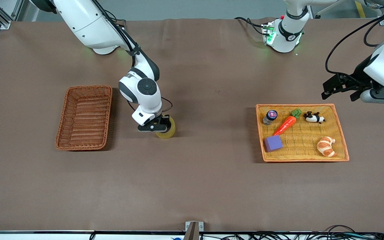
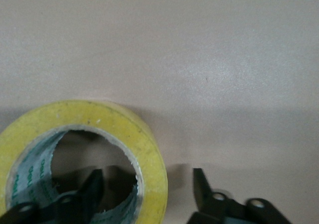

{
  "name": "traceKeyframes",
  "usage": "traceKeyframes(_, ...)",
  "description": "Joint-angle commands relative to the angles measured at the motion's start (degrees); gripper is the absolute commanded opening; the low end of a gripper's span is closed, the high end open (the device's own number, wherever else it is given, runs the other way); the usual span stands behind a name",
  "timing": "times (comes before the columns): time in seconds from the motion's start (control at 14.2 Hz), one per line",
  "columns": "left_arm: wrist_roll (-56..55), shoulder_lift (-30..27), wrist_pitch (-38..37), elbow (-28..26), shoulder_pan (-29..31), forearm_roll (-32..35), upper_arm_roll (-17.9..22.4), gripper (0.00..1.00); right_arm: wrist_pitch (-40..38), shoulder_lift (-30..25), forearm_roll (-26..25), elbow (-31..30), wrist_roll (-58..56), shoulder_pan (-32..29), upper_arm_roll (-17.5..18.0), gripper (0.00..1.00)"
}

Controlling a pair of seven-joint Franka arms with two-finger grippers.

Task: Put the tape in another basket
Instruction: 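Lower the right gripper onto the tape roll and grasp its rim, then lift the tape with the right gripper and move it over the basket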

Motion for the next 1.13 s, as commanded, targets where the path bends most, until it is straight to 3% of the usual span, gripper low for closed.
traceKeyframes(0.0,-2.2,-1.7,1.3,-2.2,0.4,4.1,-1.8,1.0,-0.6,0.3,-1.1,1.2,1.7,-0.9,0.2,0.0)
traceKeyframes(0.35,-1.5,1.3,1.2,-0.4,0.5,4.7,-2.1,1.0,-3.2,-1.8,-0.9,1.4,3.7,-1.9,0.4,0.0)
traceKeyframes(0.63,-1.1,1.0,0.8,-0.5,0.2,4.5,-2.0,1.0,-12.0,-12.3,1.2,0.8,3.1,-5.5,1.1,0.0)
traceKeyframes(0.84,-1.2,0.9,0.6,-0.4,-0.1,4.5,-2.0,1.0,-17.7,-18.6,3.0,-0.1,-3.4,-10.0,1.4,0.0)
traceKeyframes(1.06,-1.2,0.9,0.6,-0.4,0.1,4.5,-2.0,1.0,-22.9,-23.4,9.6,-0.2,-18.5,-16.3,1.2,0.0)
